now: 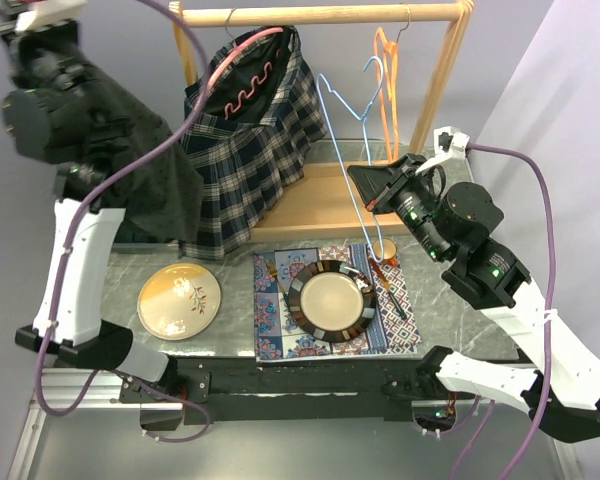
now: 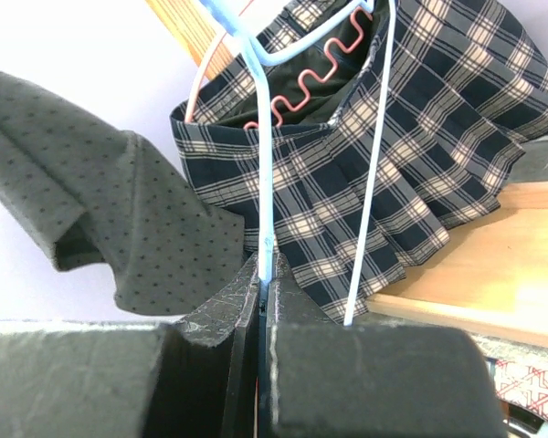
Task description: Remove the skirt from the hanger
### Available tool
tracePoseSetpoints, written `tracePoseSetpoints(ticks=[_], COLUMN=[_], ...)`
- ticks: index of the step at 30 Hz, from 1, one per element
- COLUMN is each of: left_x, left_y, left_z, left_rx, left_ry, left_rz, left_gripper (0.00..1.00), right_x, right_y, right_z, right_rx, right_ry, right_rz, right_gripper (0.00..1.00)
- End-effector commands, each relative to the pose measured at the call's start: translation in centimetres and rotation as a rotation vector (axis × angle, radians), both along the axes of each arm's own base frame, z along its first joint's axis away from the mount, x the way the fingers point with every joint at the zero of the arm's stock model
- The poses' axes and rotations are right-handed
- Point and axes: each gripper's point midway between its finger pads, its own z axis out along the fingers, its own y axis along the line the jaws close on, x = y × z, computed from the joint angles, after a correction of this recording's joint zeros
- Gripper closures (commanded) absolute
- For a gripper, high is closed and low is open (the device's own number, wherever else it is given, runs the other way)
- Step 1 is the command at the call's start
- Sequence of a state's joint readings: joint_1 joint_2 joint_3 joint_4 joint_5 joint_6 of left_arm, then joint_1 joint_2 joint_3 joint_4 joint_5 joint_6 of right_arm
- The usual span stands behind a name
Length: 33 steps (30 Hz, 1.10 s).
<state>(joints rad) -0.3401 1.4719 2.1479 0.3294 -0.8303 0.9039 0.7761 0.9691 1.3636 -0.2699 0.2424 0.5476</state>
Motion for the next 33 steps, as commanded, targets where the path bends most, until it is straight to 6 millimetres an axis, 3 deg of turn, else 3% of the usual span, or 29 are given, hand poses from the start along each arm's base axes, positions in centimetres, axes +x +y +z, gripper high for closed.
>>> tracePoseSetpoints(ticks=[1, 6, 8, 10, 16, 20, 26, 33], left_x=[-4.7, -2.8, -3.6, -3.2, -3.6, -4.5, -2.5, -4.3], left_y=[3.2, 4.6, 6.0, 6.8, 8.2, 8.4, 8.0, 8.6], left_z=[2.1, 1.0, 0.6, -0.9, -2.5, -3.3, -3.4, -3.7], left_rx=[-0.054, -0.067, -0.076, -0.055, -0.080, -0.109, -0.086, -0.115], left_ry=[-0.153, -0.109, -0.118, -0.047, 0.023, 0.035, 0.043, 0.041], left_rz=[0.055, 0.115, 0.211, 0.300, 0.381, 0.400, 0.378, 0.451], left_gripper=[0.99, 0.99, 0.99, 0.99, 0.99, 0.99, 0.99, 0.99], right_x=[-0.9, -1.5, -1.6, -1.8, -2.1, -1.9, -1.8, -2.1], right_y=[-1.0, -1.2, -1.4, -1.3, -1.0, -0.9, -0.6, -1.0], right_z=[3.0, 3.5, 3.8, 4.1, 4.3, 4.1, 4.0, 4.6], right_rx=[0.045, 0.059, 0.057, 0.053, 0.052, 0.055, 0.042, 0.046], right_ry=[-0.068, -0.081, -0.086, -0.092, -0.099, -0.099, -0.102, -0.117], right_rz=[-0.002, 0.010, 0.013, 0.021, 0.048, 0.042, 0.050, 0.046], right_gripper=[1.00, 1.00, 1.00, 1.00, 1.00, 1.00, 1.00, 1.00])
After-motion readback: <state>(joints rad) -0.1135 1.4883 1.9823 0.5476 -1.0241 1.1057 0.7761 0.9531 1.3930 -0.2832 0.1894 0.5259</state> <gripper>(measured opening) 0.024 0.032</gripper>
